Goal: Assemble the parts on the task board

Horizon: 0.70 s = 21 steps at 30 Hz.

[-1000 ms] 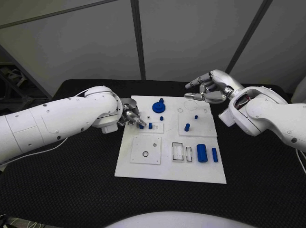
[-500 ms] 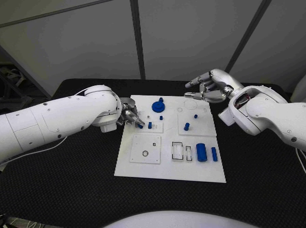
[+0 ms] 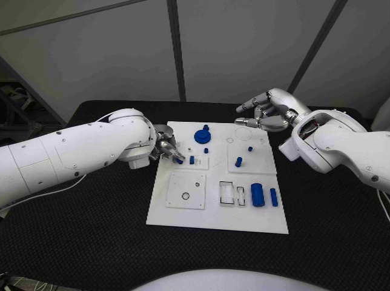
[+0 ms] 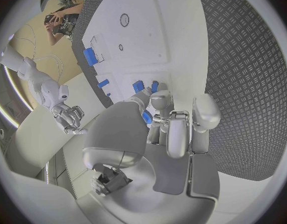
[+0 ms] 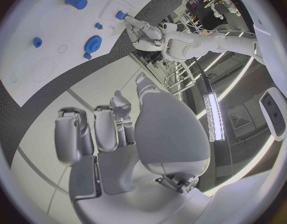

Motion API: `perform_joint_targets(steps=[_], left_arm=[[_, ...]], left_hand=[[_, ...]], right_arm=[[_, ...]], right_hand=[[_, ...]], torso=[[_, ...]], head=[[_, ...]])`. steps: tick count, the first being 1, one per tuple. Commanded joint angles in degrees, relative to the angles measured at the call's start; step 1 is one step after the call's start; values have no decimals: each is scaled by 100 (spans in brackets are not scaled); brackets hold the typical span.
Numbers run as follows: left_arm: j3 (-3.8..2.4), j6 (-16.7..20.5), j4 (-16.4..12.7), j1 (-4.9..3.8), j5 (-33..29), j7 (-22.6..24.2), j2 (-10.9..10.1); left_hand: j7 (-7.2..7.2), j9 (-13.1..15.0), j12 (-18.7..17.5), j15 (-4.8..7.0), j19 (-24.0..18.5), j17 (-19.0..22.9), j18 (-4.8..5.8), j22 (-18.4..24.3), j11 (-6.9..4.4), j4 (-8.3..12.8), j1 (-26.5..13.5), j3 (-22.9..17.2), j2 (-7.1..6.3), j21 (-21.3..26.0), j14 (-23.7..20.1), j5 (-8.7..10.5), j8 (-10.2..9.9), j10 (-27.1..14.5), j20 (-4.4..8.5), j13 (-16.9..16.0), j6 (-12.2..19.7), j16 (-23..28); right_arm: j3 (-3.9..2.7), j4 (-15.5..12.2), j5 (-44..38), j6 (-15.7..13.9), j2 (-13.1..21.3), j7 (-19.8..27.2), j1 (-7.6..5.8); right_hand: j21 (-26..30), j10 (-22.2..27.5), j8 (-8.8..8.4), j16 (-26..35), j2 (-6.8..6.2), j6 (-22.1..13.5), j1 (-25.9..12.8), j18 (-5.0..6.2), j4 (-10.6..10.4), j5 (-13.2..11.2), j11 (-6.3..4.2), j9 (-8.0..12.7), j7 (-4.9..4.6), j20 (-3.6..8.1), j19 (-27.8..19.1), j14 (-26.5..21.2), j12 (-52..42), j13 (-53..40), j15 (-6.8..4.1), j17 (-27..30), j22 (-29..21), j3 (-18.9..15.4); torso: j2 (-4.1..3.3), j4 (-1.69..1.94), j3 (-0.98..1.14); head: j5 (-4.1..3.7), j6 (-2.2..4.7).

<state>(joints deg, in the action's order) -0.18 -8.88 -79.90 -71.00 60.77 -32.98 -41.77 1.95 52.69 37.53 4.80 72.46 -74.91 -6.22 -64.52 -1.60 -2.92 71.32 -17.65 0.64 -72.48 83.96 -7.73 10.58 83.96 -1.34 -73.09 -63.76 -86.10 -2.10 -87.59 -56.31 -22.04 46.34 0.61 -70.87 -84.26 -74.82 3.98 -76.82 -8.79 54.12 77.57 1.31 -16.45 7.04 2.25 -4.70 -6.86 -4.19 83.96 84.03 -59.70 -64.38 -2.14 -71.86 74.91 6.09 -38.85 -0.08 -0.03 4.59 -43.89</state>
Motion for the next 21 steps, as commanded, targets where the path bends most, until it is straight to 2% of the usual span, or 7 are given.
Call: perform_joint_targets(steps=[1, 3, 6, 9, 14, 21], left_arm=[[25, -133, 6, 26, 91, -85, 20], [25, -142, 8, 26, 91, -78, 30], [25, -172, 17, 26, 90, -82, 49], [26, -208, 34, 26, 90, -89, 71], [30, -254, 70, 26, 90, -108, 110], [40, -272, 126, 26, 90, -133, 151]], left_hand=[[5, 19, 53, 43, 40, -1030, 21, -15, -29, 841, -68, -897, -4, -24, 494, -31, 37, 240, -2, -11, -53, -43], [-10, 29, 91, 48, 50, -1050, 23, -32, -31, 812, -161, -893, -46, -33, 499, -7, 51, 264, 1, -20, -77, -59], [-59, 37, 113, 68, 59, -1059, 26, -49, -58, 682, -394, -805, -176, -35, 500, 238, 67, 293, 10, -26, -119, -66], [-86, 34, 97, 85, 74, -1067, 29, -74, -80, 530, -560, -718, -265, -43, 502, 392, 75, 301, 26, -23, -162, -73], [-100, 29, 109, 100, 99, -1092, 37, -114, -93, 339, -686, -635, -331, -62, 507, 432, 81, 315, 44, -31, -208, -92], [-108, 28, 142, 109, 120, -1103, 44, -147, -100, 196, -742, -584, -366, -78, 511, 434, 85, 327, 53, -45, -235, -102]], right_arm=[[-3, -5, -17, 30, -6, 36, -11], [-3, -6, -17, 29, -4, 35, -11], [-3, -7, -17, 29, -1, 32, -11], [-3, -9, -17, 28, 1, 31, -11], [-3, -12, -17, 27, 5, 29, -11], [-3, -14, -19, 32, 16, 19, -12]], right_hand=[[23, -37, -13, 38, 50, 42, 8, 46, 1, 21, -18, 8, -5, 10, 200, 187, -34, -6, -15, 3, 889, 26], [23, -37, -13, 38, 50, 42, 8, 46, 1, 21, -18, 8, -5, 10, 200, 187, -34, -6, -15, 3, 889, 26], [23, -37, -13, 38, 50, 42, 8, 46, 1, 21, -18, 8, -5, 10, 200, 187, -34, -6, -15, 3, 889, 26], [23, -37, -13, 38, 50, 42, 8, 46, 1, 21, -18, 8, -5, 10, 200, 187, -34, -6, -15, 3, 889, 26], [23, -37, -13, 38, 50, 42, 8, 46, 1, 21, -18, 8, -5, 10, 200, 187, -34, -6, -15, 3, 889, 26], [25, -34, -13, 38, 51, 44, 4, 47, 0, 20, -18, 9, -5, 10, 200, 188, -30, -1, -16, 2, 888, 26]], torso=[[-5, -3, 3], [-6, -4, 4], [-6, -4, 4], [-5, -7, 5], [-5, -7, 3], [-3, -3, 3]], head=[[-2, 3], [-3, 0], [-5, -2], [-6, -7], [-12, -13], [-17, -21]])
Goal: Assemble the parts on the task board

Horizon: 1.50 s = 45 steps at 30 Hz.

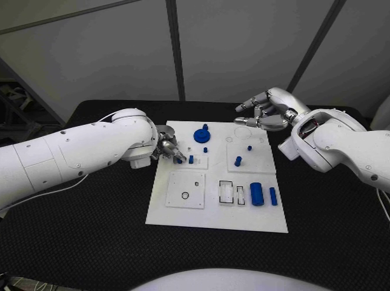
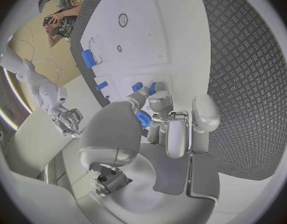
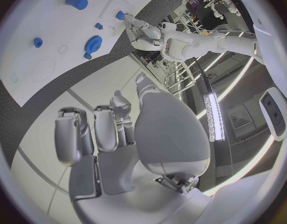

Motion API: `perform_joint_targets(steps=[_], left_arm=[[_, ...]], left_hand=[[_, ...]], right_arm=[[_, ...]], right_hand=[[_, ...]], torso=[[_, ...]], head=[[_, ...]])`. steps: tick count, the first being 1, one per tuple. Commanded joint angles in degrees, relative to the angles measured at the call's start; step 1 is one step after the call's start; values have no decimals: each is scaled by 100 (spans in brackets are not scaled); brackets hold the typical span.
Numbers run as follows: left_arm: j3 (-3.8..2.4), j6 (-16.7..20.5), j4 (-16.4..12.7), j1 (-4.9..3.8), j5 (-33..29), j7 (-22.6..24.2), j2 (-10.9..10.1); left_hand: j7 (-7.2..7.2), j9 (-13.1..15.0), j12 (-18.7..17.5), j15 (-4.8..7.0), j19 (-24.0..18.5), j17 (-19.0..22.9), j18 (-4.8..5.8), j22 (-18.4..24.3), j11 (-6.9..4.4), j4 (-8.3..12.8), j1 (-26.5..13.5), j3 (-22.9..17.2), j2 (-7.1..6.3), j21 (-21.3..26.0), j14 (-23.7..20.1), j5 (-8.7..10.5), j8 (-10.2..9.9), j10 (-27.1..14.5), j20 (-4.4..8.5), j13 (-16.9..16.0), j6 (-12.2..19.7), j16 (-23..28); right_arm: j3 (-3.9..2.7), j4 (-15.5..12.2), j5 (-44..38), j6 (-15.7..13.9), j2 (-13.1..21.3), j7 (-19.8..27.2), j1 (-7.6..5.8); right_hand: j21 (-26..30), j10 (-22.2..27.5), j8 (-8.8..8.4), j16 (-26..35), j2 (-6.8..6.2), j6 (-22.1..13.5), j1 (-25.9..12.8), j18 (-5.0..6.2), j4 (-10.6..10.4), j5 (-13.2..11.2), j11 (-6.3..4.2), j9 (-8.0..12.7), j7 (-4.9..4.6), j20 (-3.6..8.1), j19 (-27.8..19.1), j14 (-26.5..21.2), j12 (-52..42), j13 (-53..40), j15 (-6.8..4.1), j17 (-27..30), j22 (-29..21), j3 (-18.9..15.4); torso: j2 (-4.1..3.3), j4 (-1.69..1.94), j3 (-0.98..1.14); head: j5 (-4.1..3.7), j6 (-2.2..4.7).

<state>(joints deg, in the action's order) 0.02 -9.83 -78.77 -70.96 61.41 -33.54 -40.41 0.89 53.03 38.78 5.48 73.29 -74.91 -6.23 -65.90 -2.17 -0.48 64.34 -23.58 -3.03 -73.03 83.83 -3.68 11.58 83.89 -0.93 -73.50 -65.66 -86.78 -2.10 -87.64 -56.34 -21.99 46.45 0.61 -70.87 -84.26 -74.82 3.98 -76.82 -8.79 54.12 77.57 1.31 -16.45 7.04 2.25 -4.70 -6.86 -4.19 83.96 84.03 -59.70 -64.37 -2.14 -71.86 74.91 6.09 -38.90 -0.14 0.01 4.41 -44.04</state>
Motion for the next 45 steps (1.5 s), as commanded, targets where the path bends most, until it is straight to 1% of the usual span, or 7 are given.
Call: perform_joint_targets(steps=[1, 8, 25, 31, 34, 38, 45], left_arm=[[21, -172, 22, 21, 26, -77, 20], [23, -160, 73, 21, 26, -83, 49], [24, -83, 133, 21, 26, -94, 66], [22, -11, 96, 22, 27, -79, 23], [21, 28, 83, 22, 27, -71, 2], [19, 85, 66, 23, 27, -62, -14], [15, 158, 45, 23, 28, -78, -40]], left_hand=[[-2, -6, 13, 42, 38, -1101, 44, -10, -44, -70, -52, 17, -6, -23, 523, 30, -16, 334, 14, -3, -48, -32], [-7, -5, 28, 47, 50, -1114, 48, -31, -48, -213, -91, 65, -45, -31, 526, 35, -14, 338, 20, -11, -66, -43], [-10, 5, 75, 59, 71, -1128, 54, -75, -52, -787, -181, 299, -269, -37, 528, 81, -11, 347, 35, -41, -117, -55], [-16, 15, 107, 79, 82, -1136, 57, -98, -62, -1142, -203, 495, -459, -42, 529, 91, -8, 351, 54, -62, -148, -62], [-19, 21, 111, 84, 84, -1130, 58, -105, -66, -1327, -121, 571, -531, -40, 527, 89, -10, 350, 62, -69, -158, -58], [-14, 27, 104, 86, 87, -1125, 59, -115, -60, -1534, -72, 668, -608, -39, 526, 89, -14, 347, 67, -72, -163, -55], [-14, 30, 113, 87, 93, -1138, 61, -125, -58, -1594, -47, 701, -630, -44, 529, 90, -14, 349, 68, -77, -169, -64]], right_arm=[[-3, -9, -17, 27, 8, 17, -12], [-3, -15, -18, 29, 12, 11, -12], [-3, -32, -20, 23, 34, 5, -12], [-3, -32, -20, 29, 40, 0, -12], [-3, -32, -22, 44, 41, -10, -12], [-3, -29, -29, 59, 38, -20, -12], [-3, -19, -43, 101, 31, -49, -11]], right_hand=[[24, -34, -13, 38, 51, 44, 3, 46, 1, 21, -18, 9, -5, 10, 200, 188, -30, -2, -16, 1, 889, 26], [24, -35, -13, 39, 51, 44, 1, 46, 0, 20, -18, 9, -5, 10, 201, 188, -32, -3, -16, 2, 889, 25], [26, -32, -13, 46, 50, 45, -3, 47, -2, 20, -18, 9, -5, 10, 200, 186, -28, 1, -16, 10, 887, 24], [32, -27, -14, 50, 48, 44, -8, 48, -3, 19, -18, 10, -5, 11, 196, 185, -19, 10, -16, 15, 882, 22], [44, -23, -15, 59, 45, 43, -13, 52, -5, 18, -17, 10, -6, 11, 188, 183, -11, 16, -15, 27, 869, 19], [56, -16, -17, 70, 40, 40, -24, 55, -8, 17, -16, 12, -6, 11, 181, 180, -2, 25, -15, 40, 858, 14], [83, 0, -22, 98, 30, 31, -56, 62, -15, 13, -13, 16, -9, 10, 164, 171, 22, 47, -14, 70, 832, 3]], torso=[[2, 3, -1], [2, 3, 0], [3, 4, -2], [3, 5, -8], [3, 3, -4], [4, 3, -6], [6, 3, -6]], head=[[1, -6], [-5, -4], [-26, 10], [-33, 20], [-31, 20], [-33, 25], [-37, 32]])
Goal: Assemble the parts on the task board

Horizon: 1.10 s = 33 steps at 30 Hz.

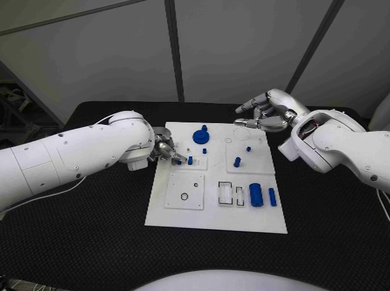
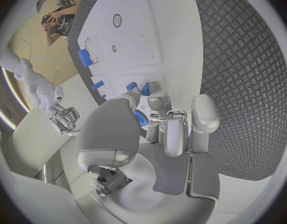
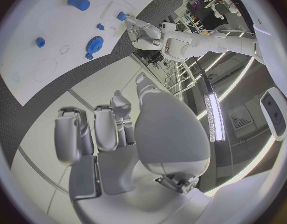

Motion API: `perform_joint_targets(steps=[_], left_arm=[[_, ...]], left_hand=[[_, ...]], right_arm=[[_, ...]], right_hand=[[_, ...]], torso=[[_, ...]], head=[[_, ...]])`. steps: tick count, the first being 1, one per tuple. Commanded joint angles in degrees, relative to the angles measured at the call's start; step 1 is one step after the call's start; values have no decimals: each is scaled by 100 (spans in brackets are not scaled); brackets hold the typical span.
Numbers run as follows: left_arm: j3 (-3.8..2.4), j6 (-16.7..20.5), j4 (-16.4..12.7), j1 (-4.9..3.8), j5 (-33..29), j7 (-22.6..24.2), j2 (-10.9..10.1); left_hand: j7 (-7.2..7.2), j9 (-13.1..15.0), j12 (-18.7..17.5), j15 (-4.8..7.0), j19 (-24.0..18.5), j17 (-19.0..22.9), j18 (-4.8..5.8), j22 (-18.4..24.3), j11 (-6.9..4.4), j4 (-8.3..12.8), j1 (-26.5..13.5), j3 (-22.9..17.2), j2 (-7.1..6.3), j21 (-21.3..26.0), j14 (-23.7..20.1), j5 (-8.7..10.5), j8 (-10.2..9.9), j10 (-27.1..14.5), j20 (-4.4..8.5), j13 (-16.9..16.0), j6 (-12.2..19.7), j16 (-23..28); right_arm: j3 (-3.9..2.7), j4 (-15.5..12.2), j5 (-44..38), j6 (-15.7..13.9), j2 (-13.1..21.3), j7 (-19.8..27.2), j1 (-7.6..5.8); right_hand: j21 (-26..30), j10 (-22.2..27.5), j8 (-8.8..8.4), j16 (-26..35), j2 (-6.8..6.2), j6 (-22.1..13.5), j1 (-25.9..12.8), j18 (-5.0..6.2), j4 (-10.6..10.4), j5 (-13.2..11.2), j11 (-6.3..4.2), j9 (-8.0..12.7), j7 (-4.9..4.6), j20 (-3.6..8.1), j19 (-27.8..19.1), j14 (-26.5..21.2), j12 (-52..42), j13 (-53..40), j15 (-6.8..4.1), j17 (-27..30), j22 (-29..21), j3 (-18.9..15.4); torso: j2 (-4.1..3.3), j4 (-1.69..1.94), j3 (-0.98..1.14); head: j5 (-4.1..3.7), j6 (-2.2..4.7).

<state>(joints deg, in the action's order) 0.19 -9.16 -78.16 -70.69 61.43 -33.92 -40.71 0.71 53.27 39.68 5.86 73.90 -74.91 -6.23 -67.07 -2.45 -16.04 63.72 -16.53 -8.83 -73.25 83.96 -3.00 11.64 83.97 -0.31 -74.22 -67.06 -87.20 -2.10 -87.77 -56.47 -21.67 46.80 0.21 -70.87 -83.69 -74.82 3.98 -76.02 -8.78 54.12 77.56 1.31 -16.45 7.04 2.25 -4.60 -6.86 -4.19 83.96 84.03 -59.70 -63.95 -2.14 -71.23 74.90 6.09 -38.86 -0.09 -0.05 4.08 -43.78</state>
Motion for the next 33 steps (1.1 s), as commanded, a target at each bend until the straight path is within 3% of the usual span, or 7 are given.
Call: perform_joint_targets(steps=[1, 17, 23, 25, 29, 31, 33], left_arm=[[-2, 101, -17, -3, 25, -39, -12], [-74, 319, -85, -3, 25, 66, -96], [-172, 631, -120, -2, -46, 163, -159], [-201, 712, -138, -2, -114, 182, -190], [-259, 872, -171, -2, -193, 262, -245], [-287, 1042, -184, -3, -340, 438, -275], [-300, 1204, -187, -5, -468, 648, -282]], left_hand=[[4, 6, 23, 49, 32, -1138, 61, -7, -29, -38, 15, -4, -50, -21, 516, 22, -19, 341, 6, -5, -28, -21], [20, 9, -56, 44, 10, -1102, 54, 19, -17, -83, -123, 184, -143, 9, 507, 23, -29, 334, 4, 15, -35, 4], [56, -13, -772, -9, -262, -835, -26, 381, 9, -79, -242, 427, -314, 311, 434, 22, -97, 208, -32, 246, 68, 202], [55, -21, -992, -8, -287, -808, -28, 420, 29, -50, -183, 925, -173, 365, 430, 29, -116, 174, -69, 334, 80, 226], [88, -58, -1771, -53, -374, -711, -66, 555, 33, -77, -111, 1272, -94, 491, 407, 25, -181, 52, -80, 613, 159, 302], [164, -159, -2753, -110, -733, -332, -165, 1033, 97, -73, 14, 1403, -17, 909, 278, 21, -316, -204, -121, 990, 323, 610], [273, -297, -3066, -205, -1419, 459, -323, 1873, 197, -32, 294, 1374, 77, 1674, -61, 16, -487, -483, -182, 1166, 544, 1295]], right_arm=[[-3, -5, -31, 73, -6, -12, -11], [-3, 37, -35, 99, -25, -20, -11], [-3, 56, -35, 95, -38, -21, -11], [-3, 61, -35, 95, -42, -21, -10], [-2, 66, -35, 94, -49, -19, -10], [-2, 69, -35, 88, -50, -17, -10], [-2, 71, -35, 82, -51, -15, -10]], right_hand=[[26, 1, -22, 17, 28, 31, -54, 62, -15, 13, -13, 6, -9, 11, 164, 171, 22, 6, -14, 7, 832, 3], [45, 4, -24, 37, 27, 27, -75, 68, -19, 11, -11, 9, -10, 10, 153, 165, 23, 8, -13, 29, 814, -3], [52, 11, -25, 46, 25, 25, -84, 70, -20, 11, -11, 10, -11, 10, 148, 163, 35, 19, -13, 38, 807, -5], [55, 13, -25, 48, 25, 24, -87, 70, -21, 11, -10, 10, -11, 10, 147, 162, 39, 22, -12, 41, 804, -6], [55, 13, -25, 48, 25, 24, -87, 70, -21, 11, -10, 10, -11, 10, 147, 162, 39, 22, -12, 41, 804, -6], [55, 13, -25, 48, 25, 24, -87, 70, -21, 11, -10, 10, -11, 10, 147, 162, 39, 22, -12, 41, 804, -6], [55, 13, -25, 48, 25, 24, -87, 70, -21, 11, -10, 10, -11, 10, 147, 162, 39, 22, -12, 41, 804, -6]], torso=[[2, 0, 1], [2, 2, 1], [3, 6, 0], [2, 2, 0], [3, 0, 3], [2, 2, 2], [2, 2, 6]], head=[[-6, 6], [-19, 14], [-18, 22], [-16, 23], [-13, 27], [-14, 36], [-16, 43]])
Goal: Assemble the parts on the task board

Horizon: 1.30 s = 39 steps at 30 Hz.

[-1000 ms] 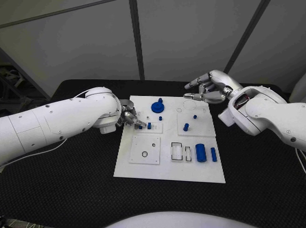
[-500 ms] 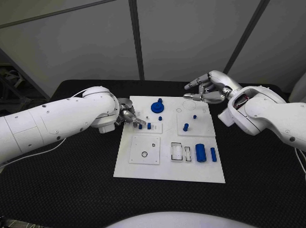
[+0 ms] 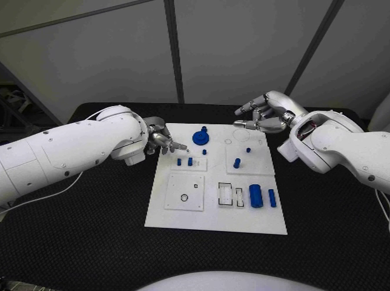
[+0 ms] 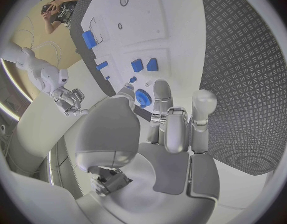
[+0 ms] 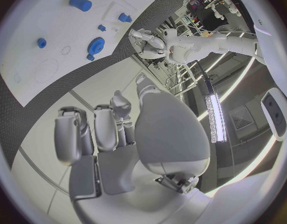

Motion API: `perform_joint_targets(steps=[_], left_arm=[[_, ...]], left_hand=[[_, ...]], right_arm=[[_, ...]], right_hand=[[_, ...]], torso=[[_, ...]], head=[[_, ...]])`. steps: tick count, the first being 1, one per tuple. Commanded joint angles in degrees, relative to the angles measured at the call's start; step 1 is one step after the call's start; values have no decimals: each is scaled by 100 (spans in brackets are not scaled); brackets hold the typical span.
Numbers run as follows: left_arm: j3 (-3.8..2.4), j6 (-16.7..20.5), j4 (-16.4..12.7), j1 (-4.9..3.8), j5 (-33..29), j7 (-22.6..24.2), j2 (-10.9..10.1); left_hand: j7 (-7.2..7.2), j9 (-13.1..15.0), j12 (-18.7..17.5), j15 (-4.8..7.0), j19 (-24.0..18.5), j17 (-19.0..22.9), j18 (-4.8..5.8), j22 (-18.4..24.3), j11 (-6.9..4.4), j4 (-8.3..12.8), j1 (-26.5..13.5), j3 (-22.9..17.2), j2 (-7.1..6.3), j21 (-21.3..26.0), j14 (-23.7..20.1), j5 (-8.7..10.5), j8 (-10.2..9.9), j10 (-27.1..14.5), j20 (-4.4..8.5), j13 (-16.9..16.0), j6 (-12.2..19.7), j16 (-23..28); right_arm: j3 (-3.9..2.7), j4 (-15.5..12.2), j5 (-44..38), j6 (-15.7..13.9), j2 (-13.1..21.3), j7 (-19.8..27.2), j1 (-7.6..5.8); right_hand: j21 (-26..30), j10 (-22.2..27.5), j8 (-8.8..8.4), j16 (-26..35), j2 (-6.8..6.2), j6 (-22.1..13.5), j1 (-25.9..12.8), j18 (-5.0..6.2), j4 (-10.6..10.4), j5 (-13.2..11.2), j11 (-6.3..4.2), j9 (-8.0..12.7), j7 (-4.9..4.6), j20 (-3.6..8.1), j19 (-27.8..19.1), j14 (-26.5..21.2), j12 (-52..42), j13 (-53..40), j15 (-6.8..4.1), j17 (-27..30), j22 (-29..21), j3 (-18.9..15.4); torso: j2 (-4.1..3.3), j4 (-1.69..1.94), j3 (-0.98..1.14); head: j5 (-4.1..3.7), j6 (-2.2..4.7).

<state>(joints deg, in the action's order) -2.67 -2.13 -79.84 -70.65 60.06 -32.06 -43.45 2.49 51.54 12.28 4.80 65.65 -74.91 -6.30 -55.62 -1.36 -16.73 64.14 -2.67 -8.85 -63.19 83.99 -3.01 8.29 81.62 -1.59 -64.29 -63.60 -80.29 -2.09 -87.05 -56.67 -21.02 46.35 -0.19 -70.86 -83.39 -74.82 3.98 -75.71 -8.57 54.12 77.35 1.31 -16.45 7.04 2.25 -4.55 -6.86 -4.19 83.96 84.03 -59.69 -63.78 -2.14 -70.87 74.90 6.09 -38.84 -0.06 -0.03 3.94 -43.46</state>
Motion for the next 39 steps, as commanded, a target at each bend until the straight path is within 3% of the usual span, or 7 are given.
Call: perform_joint_targets(steps=[1, 4, 6, 8, 21, 27, 39], left_arm=[[-18, 574, -16, -10, -380, 590, -5], [-23, 842, 23, -13, -533, 1234, 56], [4, 923, 58, -14, -547, 1758, 129], [27, 968, 78, -14, -412, 2099, 195], [302, 1417, 423, -14, 1437, 3163, 694], [432, 1240, 588, -4, 2061, 3091, 888], [487, 905, 949, 33, 2514, 2944, 1149]], left_hand=[[159, -230, -426, -165, -850, 899, -359, 1000, 149, 58, 433, -45, 140, 962, -283, 7, -243, -367, -91, 270, 281, 1006], [339, -670, -828, -347, -1250, 2739, -321, 1246, 315, 309, 1237, -288, 314, 1462, -1424, -175, -480, -818, -229, 747, 491, 2825], [423, -974, -897, -427, -1464, 3154, -292, 1409, 416, 533, 1814, -534, 345, 1768, -1855, -356, -492, -1203, -311, 1226, 594, 3367], [511, -1656, -853, -492, -1399, 3480, -273, 1585, 571, 575, 2201, -849, 249, 2031, -1765, -581, -436, -1297, -474, 2481, 573, 3640], [528, -2975, -867, -514, -976, 3882, -399, 1617, 619, 767, 2334, -988, -195, 2110, -1351, -581, -470, -1503, -526, 4851, 479, 3598], [485, -3346, -848, -429, -602, 3807, -420, 1485, 589, 892, 2287, -922, -181, 1879, -837, -549, -454, -1654, -418, 5369, 497, 3254], [462, -3712, -829, -341, -95, 2372, -345, 915, 557, 1041, 2236, -906, -87, 1248, -109, -584, -439, -1597, -339, 5840, 390, 1793]], right_arm=[[-3, 0, -16, 14, -6, 27, -11], [-3, 7, -16, 2, -8, 31, -11], [-3, 12, -16, -4, -13, 34, -11], [-3, 16, -16, -8, -17, 38, -11], [-2, 34, -16, -11, -43, 47, -10], [-1, 30, -18, -6, -50, 50, -9], [-1, 17, -42, -5, -48, 44, -9]], right_hand=[[25, 13, -25, 17, 4, 24, -66, 71, -21, 11, -10, 5, -11, 10, 147, 162, 38, 6, -13, 5, 804, -6], [27, 10, -26, 19, 4, 22, -75, 71, -21, 11, -10, 6, -12, 9, 146, 161, 29, -2, -12, 5, 803, -7], [27, 10, -26, 20, 4, 22, -75, 71, -21, 11, -10, 6, -12, 9, 146, 161, 30, -1, -12, 5, 803, -7], [36, 19, -25, 28, 7, 23, -73, 73, -18, 13, -10, 6, -12, 9, 140, 159, 46, 14, -12, 16, 794, -5], [45, 48, -20, 42, 32, 30, -31, 75, 7, 29, -14, 8, -8, 9, 138, 157, 91, 55, -13, 24, 788, 26], [48, 48, -19, 43, 40, 33, -25, 75, 8, 31, -15, 8, -8, 10, 137, 157, 89, 55, -14, 23, 787, 32], [48, 48, -19, 43, 40, 33, -25, 75, 8, 31, -15, 8, -8, 10, 137, 157, 89, 55, -14, 23, 787, 32]], torso=[[-1, -3, 5], [-3, -9, 5], [-6, -14, 5], [-10, -18, 3], [-17, -21, 4], [-16, -19, 1], [-19, -16, 1]], head=[[-7, 21], [-17, 31], [-28, 45], [-49, 72], [-105, 118], [-121, 120], [-130, 115]])
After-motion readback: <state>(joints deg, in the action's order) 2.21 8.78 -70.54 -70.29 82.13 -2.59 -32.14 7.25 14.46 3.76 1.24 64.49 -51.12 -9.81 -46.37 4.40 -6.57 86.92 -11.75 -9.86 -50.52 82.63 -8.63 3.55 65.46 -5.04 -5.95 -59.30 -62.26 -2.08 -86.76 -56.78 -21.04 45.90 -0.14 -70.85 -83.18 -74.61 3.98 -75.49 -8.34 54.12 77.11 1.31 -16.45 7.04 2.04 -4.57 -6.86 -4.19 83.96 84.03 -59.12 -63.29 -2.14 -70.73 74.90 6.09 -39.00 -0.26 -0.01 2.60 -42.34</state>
